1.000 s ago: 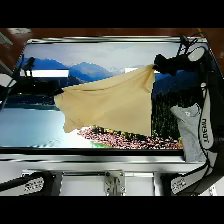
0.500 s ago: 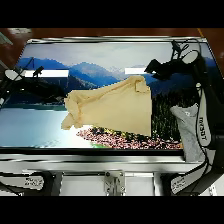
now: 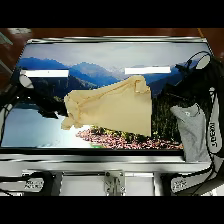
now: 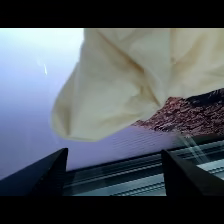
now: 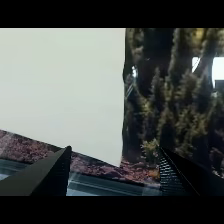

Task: Fold the shirts.

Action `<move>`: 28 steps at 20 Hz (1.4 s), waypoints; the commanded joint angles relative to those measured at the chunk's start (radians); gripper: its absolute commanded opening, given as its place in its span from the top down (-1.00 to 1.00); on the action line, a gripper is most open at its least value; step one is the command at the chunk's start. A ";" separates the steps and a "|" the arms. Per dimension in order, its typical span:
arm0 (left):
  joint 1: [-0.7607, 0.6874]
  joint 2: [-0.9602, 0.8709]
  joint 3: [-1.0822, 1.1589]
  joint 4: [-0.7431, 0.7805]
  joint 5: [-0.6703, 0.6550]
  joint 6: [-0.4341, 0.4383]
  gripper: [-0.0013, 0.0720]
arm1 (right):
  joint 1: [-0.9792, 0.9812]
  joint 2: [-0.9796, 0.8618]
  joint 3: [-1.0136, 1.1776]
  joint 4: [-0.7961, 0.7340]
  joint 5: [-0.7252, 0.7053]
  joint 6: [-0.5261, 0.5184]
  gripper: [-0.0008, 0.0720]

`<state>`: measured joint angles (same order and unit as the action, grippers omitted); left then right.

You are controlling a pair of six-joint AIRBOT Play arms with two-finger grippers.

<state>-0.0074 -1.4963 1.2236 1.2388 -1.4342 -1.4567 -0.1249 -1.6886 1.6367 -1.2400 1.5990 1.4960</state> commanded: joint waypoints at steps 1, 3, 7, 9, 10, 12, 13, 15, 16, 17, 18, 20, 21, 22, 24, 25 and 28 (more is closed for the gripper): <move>-0.132 0.001 -0.137 -0.006 0.166 -0.052 -0.87 | 0.023 0.004 -0.086 0.035 -0.022 -0.023 -0.80; -0.168 -0.010 -0.166 -0.006 0.241 -0.084 -0.87 | 0.027 0.004 -0.109 0.033 -0.048 -0.033 -0.80; -0.179 -0.018 -0.169 -0.006 0.377 -0.139 -0.76 | 0.027 0.004 -0.124 0.026 -0.066 -0.048 -0.80; -0.179 -0.018 -0.169 -0.006 0.405 -0.139 -0.50 | 0.027 0.004 -0.124 0.026 -0.069 -0.054 -0.80; -0.179 -0.018 -0.169 -0.005 0.407 -0.138 -0.33 | 0.027 0.004 -0.124 0.026 -0.074 -0.054 -0.80; -0.179 -0.018 -0.169 -0.005 0.406 -0.138 0.23 | 0.027 0.004 -0.124 0.026 -0.079 -0.053 -0.80; -0.179 -0.017 -0.168 -0.005 0.402 -0.132 0.43 | 0.027 0.004 -0.124 0.026 -0.077 -0.053 -0.80; -0.177 -0.017 -0.162 0.007 0.360 -0.122 0.44 | 0.027 0.004 -0.133 0.025 -0.069 -0.053 -0.80; -0.178 -0.015 -0.156 0.025 0.332 -0.113 0.45 | 0.027 0.004 -0.157 0.025 -0.059 -0.054 -0.80; -0.177 -0.010 -0.151 0.033 0.298 -0.082 0.71 | 0.026 0.004 -0.194 0.026 -0.052 -0.058 -0.80; -0.177 -0.002 -0.148 0.042 0.270 -0.055 0.81 | 0.025 0.004 -0.242 0.031 -0.046 -0.066 -0.80; -0.177 0.025 -0.145 0.075 0.227 -0.037 0.86 | 0.025 0.004 -0.362 0.061 -0.037 -0.090 -0.82; -0.175 0.041 -0.146 0.079 0.216 -0.027 0.86 | 0.025 0.004 -0.415 0.083 -0.039 -0.104 -0.88; -0.173 0.055 -0.146 0.078 0.208 -0.024 0.86 | 0.025 0.004 -0.465 0.101 -0.048 -0.107 -0.88; -0.172 0.085 -0.146 0.079 0.201 -0.017 0.86 | 0.026 0.004 -0.533 0.122 -0.077 -0.107 -0.88; -0.172 0.101 -0.146 0.079 0.201 -0.017 0.86 | 0.030 0.004 -0.557 0.133 -0.098 -0.107 -0.88; -0.172 0.142 -0.145 0.079 0.202 -0.017 0.86 | 0.050 0.004 -0.594 0.177 -0.185 -0.089 -0.88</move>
<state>-0.1802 -1.3922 1.0771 1.3121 -1.2217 -1.4818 -0.0872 -1.6844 1.0996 -1.1088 1.4887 1.3949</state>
